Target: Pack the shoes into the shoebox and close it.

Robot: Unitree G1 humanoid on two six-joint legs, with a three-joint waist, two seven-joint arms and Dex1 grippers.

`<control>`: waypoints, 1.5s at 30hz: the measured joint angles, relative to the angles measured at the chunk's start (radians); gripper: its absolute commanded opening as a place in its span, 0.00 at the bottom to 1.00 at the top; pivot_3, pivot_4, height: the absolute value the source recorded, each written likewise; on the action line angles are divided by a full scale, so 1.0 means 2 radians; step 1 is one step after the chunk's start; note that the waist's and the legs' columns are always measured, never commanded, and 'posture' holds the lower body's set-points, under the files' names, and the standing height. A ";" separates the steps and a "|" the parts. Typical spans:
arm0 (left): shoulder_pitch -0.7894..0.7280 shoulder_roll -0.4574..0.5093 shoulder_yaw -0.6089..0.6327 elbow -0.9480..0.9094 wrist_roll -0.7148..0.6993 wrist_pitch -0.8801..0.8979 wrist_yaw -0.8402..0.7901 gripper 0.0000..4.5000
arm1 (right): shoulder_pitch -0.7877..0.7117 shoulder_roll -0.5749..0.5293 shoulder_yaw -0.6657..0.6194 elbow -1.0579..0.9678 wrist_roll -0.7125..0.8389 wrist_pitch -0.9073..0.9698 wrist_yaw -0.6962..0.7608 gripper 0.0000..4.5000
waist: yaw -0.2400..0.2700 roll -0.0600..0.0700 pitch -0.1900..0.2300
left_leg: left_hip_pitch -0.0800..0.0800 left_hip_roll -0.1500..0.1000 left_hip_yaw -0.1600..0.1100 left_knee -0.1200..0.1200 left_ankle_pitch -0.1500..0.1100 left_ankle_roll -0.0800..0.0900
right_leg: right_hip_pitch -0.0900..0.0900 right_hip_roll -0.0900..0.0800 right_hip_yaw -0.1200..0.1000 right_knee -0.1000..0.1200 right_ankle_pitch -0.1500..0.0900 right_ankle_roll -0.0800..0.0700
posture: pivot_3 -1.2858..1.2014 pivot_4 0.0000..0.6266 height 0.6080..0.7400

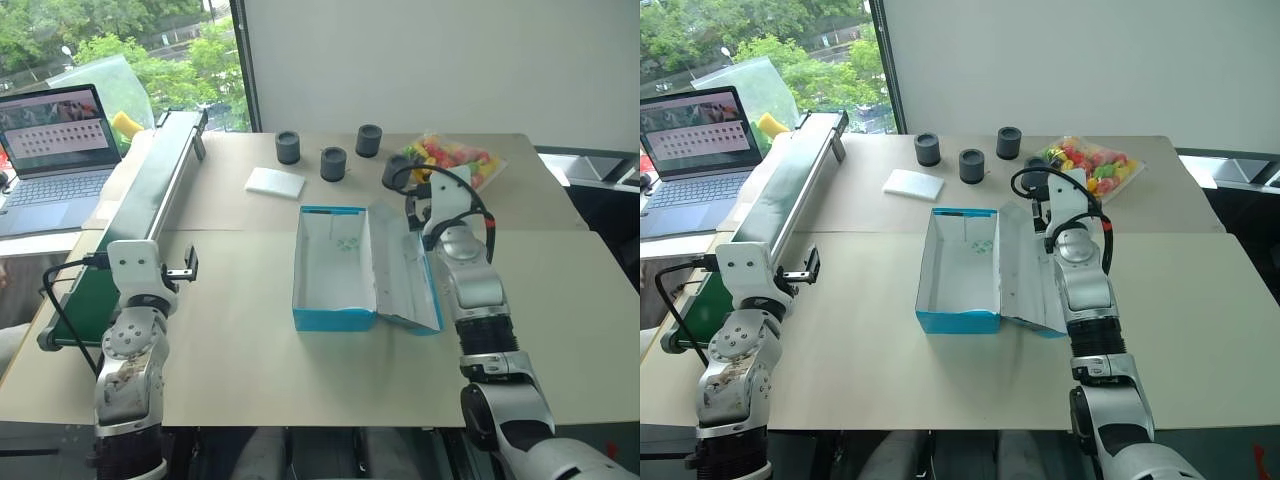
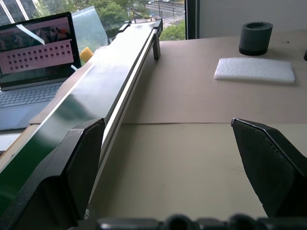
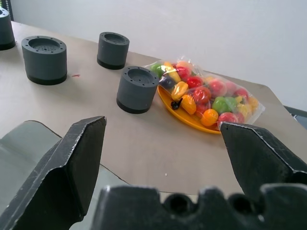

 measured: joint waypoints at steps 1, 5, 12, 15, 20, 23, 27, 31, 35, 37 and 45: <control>0.000 0.000 0.000 0.000 0.000 0.000 0.000 1.00 | 0.000 0.000 0.000 0.000 0.000 0.000 0.000 0.99 | 0.000 0.000 0.000 | 0.000 0.000 0.000 0.000 0.000 0.000 | 0.000 0.000 0.000 0.000 0.000 0.000 | 0.52 0.24 0.93; 0.005 0.000 0.009 0.000 -0.006 0.000 -0.004 1.00 | -0.005 0.015 0.003 -0.039 0.023 0.015 0.031 0.99 | -0.005 0.000 0.000 | -0.002 0.000 0.000 0.000 0.000 0.000 | -0.003 0.000 0.001 0.001 0.000 0.000 | 0.52 0.24 0.93; 0.023 -0.011 0.025 -0.024 -0.025 0.004 -0.003 1.00 | -0.160 0.060 0.047 -0.173 0.167 0.071 0.212 0.99 | -0.012 0.000 0.000 | -0.003 0.002 0.000 0.000 0.000 0.000 | -0.005 0.001 0.001 0.001 0.001 0.000 | 0.52 0.24 0.93; 0.060 0.001 0.059 -0.051 -0.044 0.019 -0.013 1.00 | -0.163 0.074 0.084 -0.207 0.242 0.124 0.290 0.99 | -0.012 -0.001 -0.001 | -0.003 0.002 -0.001 0.000 0.000 0.000 | -0.005 0.000 0.002 0.000 0.001 0.000 | 0.52 0.24 0.93; 0.158 0.031 0.161 -0.100 -0.096 0.036 -0.053 1.00 | -0.127 0.072 0.156 -0.224 0.277 0.162 0.361 0.99 | -0.010 -0.002 -0.001 | -0.003 0.002 -0.001 0.000 0.000 0.000 | -0.006 0.000 0.002 0.000 0.002 -0.001 | 0.52 0.24 0.93; 0.215 0.058 0.219 -0.107 -0.123 0.039 -0.093 1.00 | -0.110 0.084 0.194 -0.219 0.259 0.161 0.361 0.99 | -0.011 -0.002 -0.001 | -0.002 0.003 -0.001 0.000 -0.001 0.000 | -0.006 0.001 0.002 0.000 0.002 -0.001 | 0.52 0.24 0.93; 0.261 0.110 0.281 -0.104 -0.149 0.041 -0.148 1.00 | -0.075 0.088 0.256 -0.181 0.193 0.132 0.333 0.99 | -0.009 -0.002 -0.001 | -0.001 0.004 -0.001 0.000 0.000 -0.001 | -0.006 0.001 0.001 0.000 0.002 -0.002 | 0.52 0.24 0.93; 0.269 0.147 0.307 -0.070 -0.167 0.041 -0.187 1.00 | -0.043 0.089 0.300 -0.136 0.132 0.096 0.310 0.99 | -0.010 -0.003 -0.001 | 0.000 0.004 -0.001 0.000 -0.001 -0.001 | -0.005 0.001 0.001 0.000 0.002 -0.002 | 0.52 0.24 0.93; 0.272 0.170 0.307 -0.022 -0.167 0.034 -0.223 1.00 | -0.009 0.090 0.309 -0.103 0.093 0.060 0.288 0.99 | -0.011 -0.003 -0.001 | -0.001 0.005 0.000 -0.001 -0.001 -0.002 | -0.005 0.002 0.001 0.000 0.002 -0.002 | 0.52 0.24 0.93; 0.268 0.182 0.307 -0.008 -0.168 0.030 -0.236 1.00 | 0.013 0.098 0.292 -0.098 0.096 0.039 0.287 0.99 | -0.011 -0.003 -0.001 | -0.001 0.006 0.000 -0.001 -0.001 -0.002 | -0.006 0.002 0.001 0.000 0.002 -0.003 | 0.52 0.24 0.93; 0.253 0.199 0.274 0.035 -0.161 0.012 -0.270 1.00 | 0.075 0.125 0.254 -0.098 0.123 -0.044 0.325 0.99 | -0.012 -0.003 -0.001 | 0.000 0.008 0.001 -0.001 -0.002 -0.003 | -0.005 0.004 0.001 0.000 0.002 -0.003 | 0.52 0.24 0.93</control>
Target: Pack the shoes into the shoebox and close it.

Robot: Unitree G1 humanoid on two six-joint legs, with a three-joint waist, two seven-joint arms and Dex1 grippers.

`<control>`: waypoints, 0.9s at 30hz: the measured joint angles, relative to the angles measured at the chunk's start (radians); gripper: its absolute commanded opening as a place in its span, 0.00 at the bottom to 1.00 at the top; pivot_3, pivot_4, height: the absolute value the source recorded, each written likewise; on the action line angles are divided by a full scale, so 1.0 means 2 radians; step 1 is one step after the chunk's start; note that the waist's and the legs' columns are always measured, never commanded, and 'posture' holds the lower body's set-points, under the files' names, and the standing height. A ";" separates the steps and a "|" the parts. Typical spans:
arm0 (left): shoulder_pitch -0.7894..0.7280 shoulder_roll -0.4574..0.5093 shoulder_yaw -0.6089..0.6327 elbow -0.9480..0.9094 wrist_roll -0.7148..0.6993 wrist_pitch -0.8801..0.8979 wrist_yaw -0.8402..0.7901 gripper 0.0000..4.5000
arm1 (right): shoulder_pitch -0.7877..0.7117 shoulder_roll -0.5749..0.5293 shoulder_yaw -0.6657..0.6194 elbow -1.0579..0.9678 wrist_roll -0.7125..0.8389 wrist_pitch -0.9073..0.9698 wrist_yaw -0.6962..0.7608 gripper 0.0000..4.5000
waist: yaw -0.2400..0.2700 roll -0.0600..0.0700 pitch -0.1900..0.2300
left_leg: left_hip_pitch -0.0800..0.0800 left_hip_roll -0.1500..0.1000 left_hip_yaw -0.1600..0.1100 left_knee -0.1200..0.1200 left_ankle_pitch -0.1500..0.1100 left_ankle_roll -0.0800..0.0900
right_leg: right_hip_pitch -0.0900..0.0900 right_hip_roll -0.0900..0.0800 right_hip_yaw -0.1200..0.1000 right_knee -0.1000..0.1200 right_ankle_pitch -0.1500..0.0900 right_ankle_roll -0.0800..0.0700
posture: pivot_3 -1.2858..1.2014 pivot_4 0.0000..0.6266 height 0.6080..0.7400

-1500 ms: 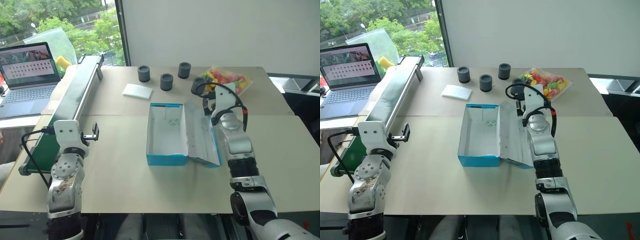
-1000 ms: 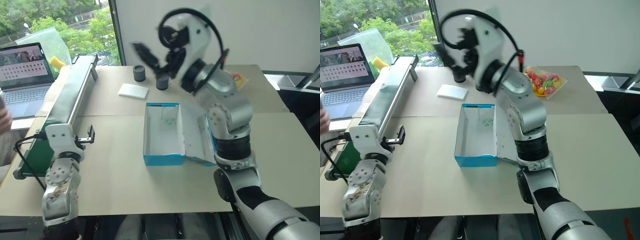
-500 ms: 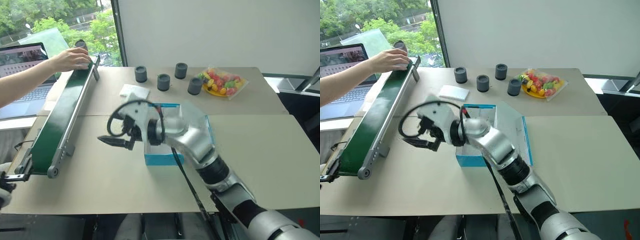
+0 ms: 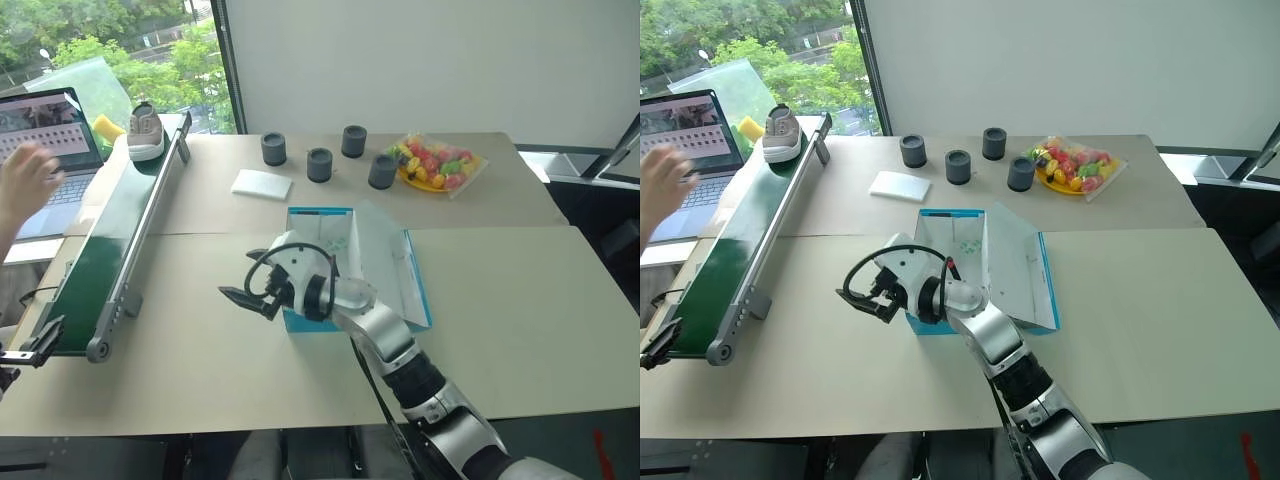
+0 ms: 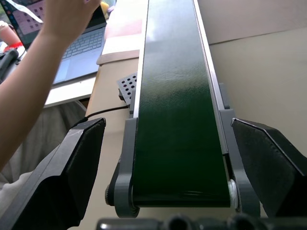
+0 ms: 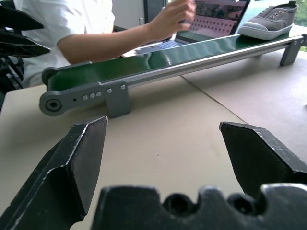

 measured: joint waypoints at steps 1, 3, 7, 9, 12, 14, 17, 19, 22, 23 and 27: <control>-0.002 0.000 -0.005 0.004 0.001 0.000 -0.002 1.00 | 0.002 0.000 0.000 0.000 0.000 -0.002 0.003 0.99 | 0.000 0.000 0.000 | 0.000 0.001 0.000 0.000 0.000 0.000 | 0.000 0.000 0.000 0.000 0.000 0.000 | 0.52 0.24 0.93; -0.009 0.000 -0.007 0.009 0.001 0.000 -0.003 1.00 | 0.003 -0.002 0.003 0.000 -0.009 -0.017 0.006 0.99 | 0.000 0.000 0.000 | 0.000 0.001 0.000 0.000 0.000 0.000 | 0.000 0.001 0.000 0.000 0.000 -0.001 | 0.52 0.24 0.93; -0.017 0.000 -0.019 0.021 0.006 0.000 -0.003 1.00 | 0.004 -0.008 0.008 0.004 -0.035 -0.043 0.008 0.99 | 0.000 0.000 0.000 | 0.000 0.002 0.000 0.000 0.000 0.000 | 0.000 0.002 0.001 0.000 0.000 -0.001 | 0.52 0.24 0.93; -0.020 0.000 -0.026 0.025 0.007 0.000 -0.002 1.00 | 0.008 -0.008 0.008 0.005 -0.040 -0.044 0.011 0.99 | 0.000 0.000 0.000 | 0.000 0.002 0.000 0.000 0.000 -0.001 | 0.000 0.003 0.001 0.000 0.001 -0.001 | 0.52 0.24 0.93; -0.024 0.000 -0.026 0.025 0.007 -0.001 0.000 1.00 | 0.011 -0.008 0.006 0.007 -0.039 -0.042 0.020 0.99 | 0.000 0.000 0.000 | 0.000 0.002 0.000 0.000 0.000 -0.001 | 0.000 0.003 0.001 0.000 0.001 -0.001 | 0.52 0.24 0.93; -0.027 0.000 -0.026 0.025 0.008 -0.001 0.002 1.00 | 0.015 -0.008 0.006 0.006 -0.036 -0.029 0.029 0.99 | 0.001 0.000 0.000 | 0.000 0.002 0.000 0.000 0.000 -0.001 | 0.000 0.003 0.001 0.000 0.001 -0.001 | 0.52 0.24 0.93; -0.031 0.000 -0.027 0.025 0.008 -0.002 0.004 1.00 | 0.025 -0.008 0.006 0.005 -0.027 -0.022 0.042 0.99 | 0.001 0.000 0.000 | 0.000 0.002 0.000 0.000 0.000 -0.001 | 0.000 0.003 0.001 0.000 0.001 -0.001 | 0.52 0.24 0.93; -0.032 -0.003 -0.029 0.025 0.009 -0.007 0.006 1.00 | 0.027 -0.009 0.005 0.005 -0.023 -0.018 0.047 0.99 | 0.000 0.000 0.000 | 0.000 0.002 0.000 0.000 0.000 -0.001 | 0.000 0.003 0.001 0.000 0.001 -0.001 | 0.52 0.24 0.93; -0.035 -0.007 -0.030 0.025 0.012 -0.012 0.013 1.00 | 0.027 -0.009 0.002 -0.001 -0.019 -0.009 0.053 0.99 | 0.001 0.000 0.000 | 0.000 0.002 0.000 0.000 0.000 -0.001 | 0.000 0.003 0.001 0.000 0.001 -0.001 | 0.52 0.24 0.93; -0.037 -0.007 -0.030 0.026 0.012 -0.013 0.014 1.00 | 0.027 -0.009 0.001 -0.003 -0.018 -0.006 0.054 0.99 | 0.001 0.000 0.000 | 0.000 0.002 0.000 0.000 -0.001 -0.001 | 0.000 0.003 0.001 0.000 0.001 -0.001 | 0.52 0.24 0.93; -0.044 -0.016 -0.029 0.028 0.008 -0.014 0.021 1.00 | 0.026 -0.005 -0.009 -0.008 -0.001 0.009 0.059 0.99 | 0.001 -0.001 0.000 | 0.000 0.002 0.000 0.000 -0.001 -0.001 | 0.000 0.003 0.001 0.000 0.001 -0.001 | 0.52 0.24 0.93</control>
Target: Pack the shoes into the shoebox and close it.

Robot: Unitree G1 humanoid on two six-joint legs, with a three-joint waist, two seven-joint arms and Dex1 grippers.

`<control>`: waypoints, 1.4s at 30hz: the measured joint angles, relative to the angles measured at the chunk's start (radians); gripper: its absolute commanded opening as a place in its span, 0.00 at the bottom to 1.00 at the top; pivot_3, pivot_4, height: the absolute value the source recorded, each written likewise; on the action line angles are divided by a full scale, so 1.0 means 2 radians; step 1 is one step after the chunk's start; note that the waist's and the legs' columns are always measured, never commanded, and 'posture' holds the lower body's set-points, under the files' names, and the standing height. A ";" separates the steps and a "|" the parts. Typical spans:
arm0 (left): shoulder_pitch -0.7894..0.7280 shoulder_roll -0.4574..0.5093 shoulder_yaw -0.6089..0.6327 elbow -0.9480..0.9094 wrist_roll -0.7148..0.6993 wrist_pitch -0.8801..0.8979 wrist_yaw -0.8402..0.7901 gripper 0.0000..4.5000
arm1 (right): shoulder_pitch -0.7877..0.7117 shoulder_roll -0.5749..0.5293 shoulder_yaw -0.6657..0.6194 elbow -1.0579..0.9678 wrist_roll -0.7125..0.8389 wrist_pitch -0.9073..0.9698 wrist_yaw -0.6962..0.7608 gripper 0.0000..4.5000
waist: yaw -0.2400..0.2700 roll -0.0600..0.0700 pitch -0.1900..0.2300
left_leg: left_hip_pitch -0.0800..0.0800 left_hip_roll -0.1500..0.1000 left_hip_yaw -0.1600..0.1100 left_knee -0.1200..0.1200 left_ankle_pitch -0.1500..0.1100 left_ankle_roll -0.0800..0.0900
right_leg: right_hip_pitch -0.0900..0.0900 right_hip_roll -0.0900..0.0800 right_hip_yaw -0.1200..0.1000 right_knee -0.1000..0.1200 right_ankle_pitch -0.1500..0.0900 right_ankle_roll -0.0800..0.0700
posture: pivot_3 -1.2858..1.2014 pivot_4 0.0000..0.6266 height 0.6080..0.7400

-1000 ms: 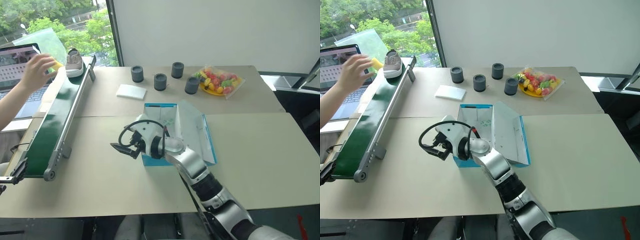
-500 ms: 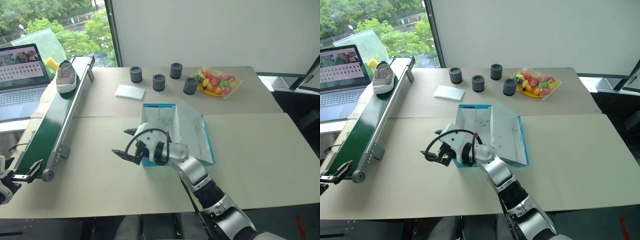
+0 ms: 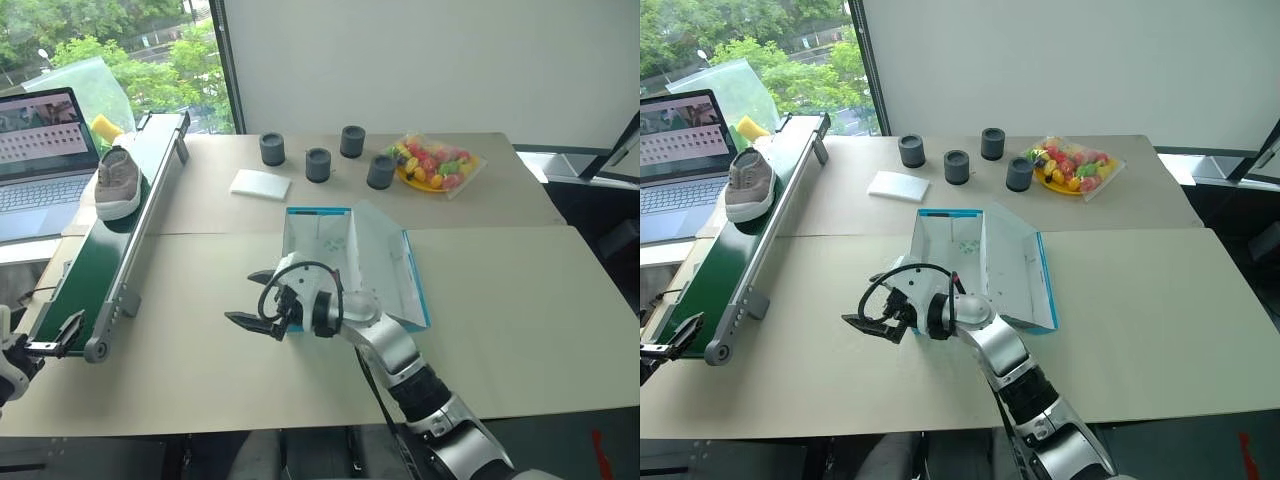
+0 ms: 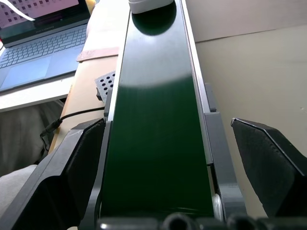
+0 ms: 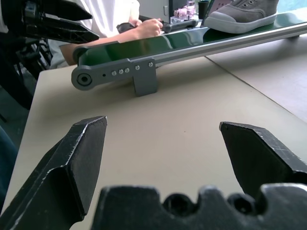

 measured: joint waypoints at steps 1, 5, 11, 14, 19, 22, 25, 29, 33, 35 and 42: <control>-0.004 -0.005 0.002 0.003 -0.004 0.000 0.003 1.00 | -0.002 0.000 -0.004 -0.001 0.001 0.004 0.001 0.99 | 0.000 0.000 0.000 | 0.000 0.000 0.000 0.000 0.000 0.000 | 0.000 0.000 0.000 0.000 0.000 0.000 | 0.52 0.24 0.93; -0.019 -0.030 0.015 0.010 -0.032 0.007 0.021 1.00 | -0.010 0.000 -0.011 -0.002 0.002 0.009 0.001 0.99 | 0.000 -0.001 0.000 | 0.000 0.000 0.000 0.000 0.000 0.000 | 0.000 0.000 0.000 0.000 0.000 0.000 | 0.52 0.24 0.93; -0.014 -0.046 0.012 0.017 -0.041 0.007 0.033 1.00 | -0.018 0.003 -0.018 -0.006 0.002 0.018 0.001 0.99 | 0.000 -0.001 -0.001 | 0.000 0.000 0.000 0.000 0.000 0.000 | 0.000 0.000 0.000 0.000 0.000 0.000 | 0.52 0.24 0.93; -0.013 -0.046 0.007 0.017 -0.041 0.004 0.033 1.00 | -0.018 0.005 -0.022 -0.006 0.002 0.022 0.000 0.99 | 0.000 -0.001 -0.001 | 0.000 0.000 0.000 0.000 0.000 0.000 | 0.000 0.000 0.000 0.000 0.000 0.000 | 0.52 0.24 0.93; -0.008 -0.039 0.003 0.026 -0.033 0.002 0.032 1.00 | -0.018 0.007 -0.024 -0.016 0.002 0.026 -0.002 0.99 | 0.000 -0.001 -0.001 | 0.000 0.000 0.000 0.000 0.000 0.000 | 0.000 0.000 0.000 0.000 0.000 0.000 | 0.52 0.24 0.93; -0.009 -0.038 0.000 0.031 -0.030 0.000 0.031 1.00 | -0.017 0.008 -0.024 -0.017 0.002 0.027 -0.005 0.99 | 0.000 -0.001 0.000 | 0.000 0.000 0.000 0.000 0.000 0.000 | 0.000 0.000 0.000 0.000 0.000 0.000 | 0.52 0.24 0.93; -0.009 -0.037 -0.005 0.040 -0.024 0.000 0.030 1.00 | -0.014 0.008 -0.024 -0.020 0.002 0.028 -0.006 0.99 | 0.000 -0.001 -0.001 | 0.000 0.000 0.000 0.000 0.000 0.000 | 0.000 0.000 0.000 0.000 0.000 0.000 | 0.52 0.24 0.93; -0.012 -0.030 -0.007 0.051 -0.021 -0.003 0.030 1.00 | -0.013 0.008 -0.024 -0.022 0.002 0.031 -0.008 0.99 | 0.000 -0.001 0.000 | 0.000 0.000 0.000 0.000 0.000 0.000 | 0.000 0.000 0.000 0.000 0.000 0.000 | 0.52 0.24 0.93; -0.020 -0.027 -0.012 0.060 -0.019 -0.006 0.032 1.00 | -0.013 0.008 -0.024 -0.027 0.002 0.038 -0.010 0.99 | 0.000 -0.001 0.000 | 0.000 0.000 0.000 0.000 0.000 0.000 | 0.000 0.000 0.000 0.000 0.000 0.000 | 0.52 0.24 0.93; -0.024 -0.027 -0.018 0.068 -0.017 -0.006 0.034 1.00 | -0.013 0.008 -0.026 -0.031 0.003 0.042 -0.011 0.99 | 0.000 -0.001 -0.001 | 0.000 0.000 0.000 0.000 0.000 0.000 | 0.000 0.000 0.000 0.000 0.000 0.000 | 0.52 0.24 0.93; -0.033 -0.027 -0.025 0.073 -0.011 -0.006 0.038 0.88 | -0.020 0.012 -0.035 -0.048 0.021 0.061 -0.018 1.00 | 0.005 -0.001 0.000 | 0.000 0.000 0.000 0.000 0.000 0.000 | 0.000 0.000 0.000 0.000 0.000 0.000 | 0.52 0.24 0.93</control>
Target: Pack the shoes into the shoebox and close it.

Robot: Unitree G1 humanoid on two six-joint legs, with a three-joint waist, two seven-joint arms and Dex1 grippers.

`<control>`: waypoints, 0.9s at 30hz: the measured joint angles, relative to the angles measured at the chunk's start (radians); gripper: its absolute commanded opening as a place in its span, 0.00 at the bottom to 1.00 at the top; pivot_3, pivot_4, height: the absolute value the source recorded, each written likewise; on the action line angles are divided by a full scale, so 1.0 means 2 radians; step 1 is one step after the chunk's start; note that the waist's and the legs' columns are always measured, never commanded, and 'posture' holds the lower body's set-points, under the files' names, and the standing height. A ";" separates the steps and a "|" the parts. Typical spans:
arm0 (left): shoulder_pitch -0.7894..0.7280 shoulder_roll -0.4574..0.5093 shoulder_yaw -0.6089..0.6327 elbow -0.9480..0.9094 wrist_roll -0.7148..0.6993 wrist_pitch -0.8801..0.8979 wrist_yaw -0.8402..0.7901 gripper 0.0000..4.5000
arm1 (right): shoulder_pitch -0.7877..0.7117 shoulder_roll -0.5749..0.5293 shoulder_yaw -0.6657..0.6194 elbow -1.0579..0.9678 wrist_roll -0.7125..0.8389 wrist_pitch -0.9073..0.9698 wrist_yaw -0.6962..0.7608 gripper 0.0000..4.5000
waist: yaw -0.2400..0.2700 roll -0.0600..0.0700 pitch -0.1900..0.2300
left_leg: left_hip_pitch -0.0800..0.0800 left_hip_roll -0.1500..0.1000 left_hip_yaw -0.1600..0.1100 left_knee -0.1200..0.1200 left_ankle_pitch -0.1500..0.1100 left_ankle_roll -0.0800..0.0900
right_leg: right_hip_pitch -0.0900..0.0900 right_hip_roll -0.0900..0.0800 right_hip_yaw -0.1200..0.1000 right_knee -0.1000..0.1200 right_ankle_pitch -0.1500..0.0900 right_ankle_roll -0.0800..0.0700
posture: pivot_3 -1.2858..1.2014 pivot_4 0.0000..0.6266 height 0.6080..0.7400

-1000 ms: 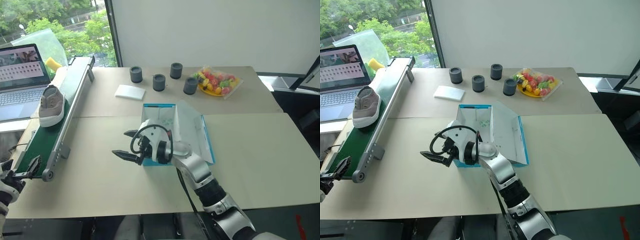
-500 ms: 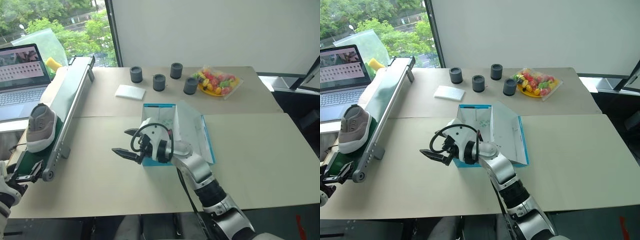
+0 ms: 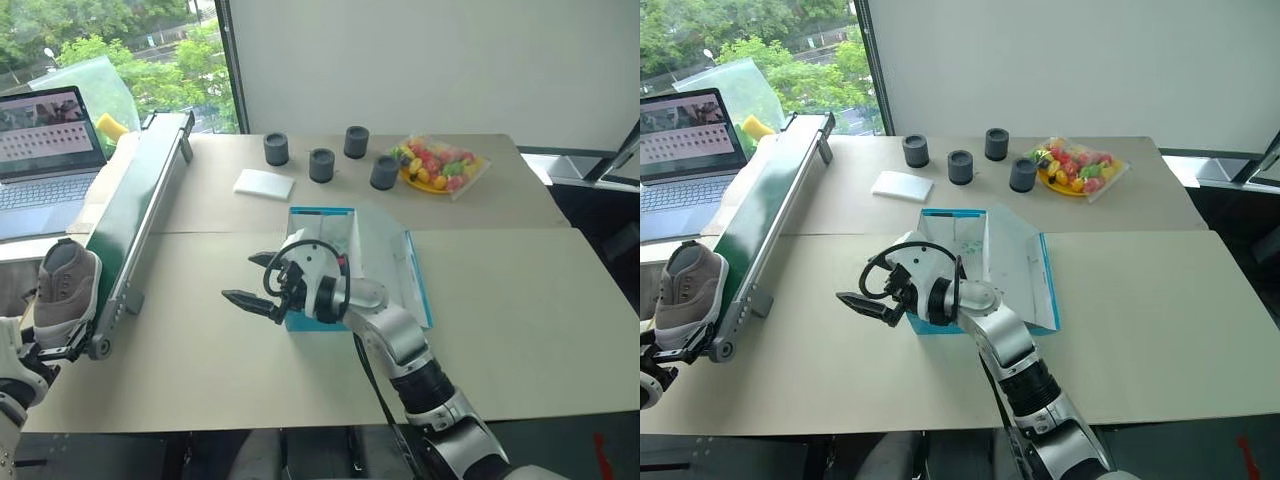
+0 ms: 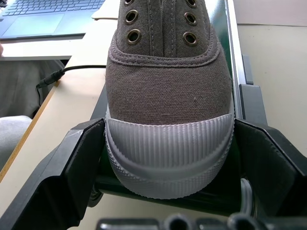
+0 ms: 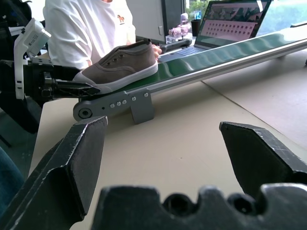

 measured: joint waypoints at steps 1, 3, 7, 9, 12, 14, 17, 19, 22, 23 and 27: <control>-0.001 0.000 0.000 0.000 0.000 0.000 0.000 0.84 | 0.000 0.000 -0.002 -0.003 0.001 0.002 -0.001 1.00 | 0.001 0.000 0.000 | 0.000 0.000 0.000 0.000 0.000 0.000 | 0.000 0.000 0.000 0.000 0.000 0.000 | 0.52 0.24 0.93; -0.005 0.006 0.000 0.000 -0.001 0.000 -0.001 0.70 | -0.003 0.001 -0.009 -0.006 0.005 0.006 -0.003 1.00 | 0.002 0.000 0.000 | 0.000 0.000 0.000 0.000 0.000 0.000 | 0.000 0.000 0.000 0.000 0.000 0.000 | 0.52 0.24 0.93; -0.008 0.010 0.002 -0.001 -0.003 0.000 -0.003 0.53 | -0.016 0.003 -0.014 -0.007 0.015 0.011 -0.008 1.00 | 0.002 0.000 0.000 | 0.000 0.000 0.000 0.000 0.000 0.000 | 0.000 0.000 0.000 0.000 0.000 0.000 | 0.52 0.24 0.93; -0.008 0.011 0.000 -0.002 -0.006 0.000 -0.007 0.43 | -0.017 0.005 -0.014 -0.010 0.018 0.012 -0.011 1.00 | 0.001 0.000 0.000 | 0.000 0.000 0.000 0.000 0.000 0.000 | 0.000 0.000 0.000 0.000 0.000 0.000 | 0.52 0.24 0.93; -0.009 0.011 -0.002 -0.005 -0.011 0.001 -0.009 0.33 | -0.017 0.005 -0.014 -0.010 0.018 0.014 -0.013 1.00 | -0.002 0.000 0.000 | 0.000 0.000 0.000 0.000 0.000 0.000 | 0.000 0.000 0.000 0.000 0.000 0.000 | 0.52 0.24 0.93; -0.009 0.011 -0.002 -0.005 -0.011 0.002 -0.008 0.33 | -0.017 0.005 -0.015 -0.010 0.019 0.015 -0.013 1.00 | -0.004 0.000 0.000 | 0.001 0.000 0.000 0.000 0.000 0.000 | 0.000 0.000 0.000 0.000 0.000 0.000 | 0.52 0.24 0.93; -0.011 0.011 -0.002 -0.005 -0.011 0.007 -0.005 0.33 | -0.021 0.004 -0.019 -0.010 0.019 0.016 -0.014 1.00 | -0.004 0.000 0.000 | 0.001 0.000 0.000 0.000 0.000 0.000 | 0.000 0.001 0.000 0.000 0.000 -0.001 | 0.52 0.24 0.93; -0.012 0.011 -0.002 -0.007 -0.011 0.009 -0.004 0.33 | -0.023 0.005 -0.021 -0.010 0.019 0.017 -0.014 1.00 | -0.004 0.000 0.000 | 0.001 0.000 0.000 0.000 0.000 0.000 | 0.000 0.001 0.000 0.000 0.000 -0.001 | 0.52 0.24 0.93; -0.012 0.011 -0.004 -0.008 -0.011 0.009 -0.002 0.33 | -0.023 0.005 -0.023 -0.010 0.019 0.017 -0.014 1.00 | -0.004 0.000 0.000 | 0.001 0.000 0.000 0.000 0.000 0.000 | 0.000 0.001 0.000 0.000 0.000 -0.001 | 0.52 0.24 0.93; -0.012 0.011 -0.004 -0.008 -0.011 0.009 -0.001 0.33 | -0.023 0.005 -0.024 -0.010 0.019 0.017 -0.014 1.00 | -0.004 0.000 0.000 | 0.001 0.000 0.000 0.000 0.000 0.000 | 0.000 0.001 0.000 0.000 0.000 -0.001 | 0.52 0.24 0.93; -0.012 0.011 -0.004 -0.009 -0.011 0.009 0.000 0.33 | -0.024 0.005 -0.028 -0.010 0.019 0.017 -0.014 1.00 | -0.004 0.000 0.000 | 0.001 0.000 0.000 0.000 0.000 0.000 | 0.000 0.001 0.000 0.000 0.000 -0.001 | 0.52 0.24 0.93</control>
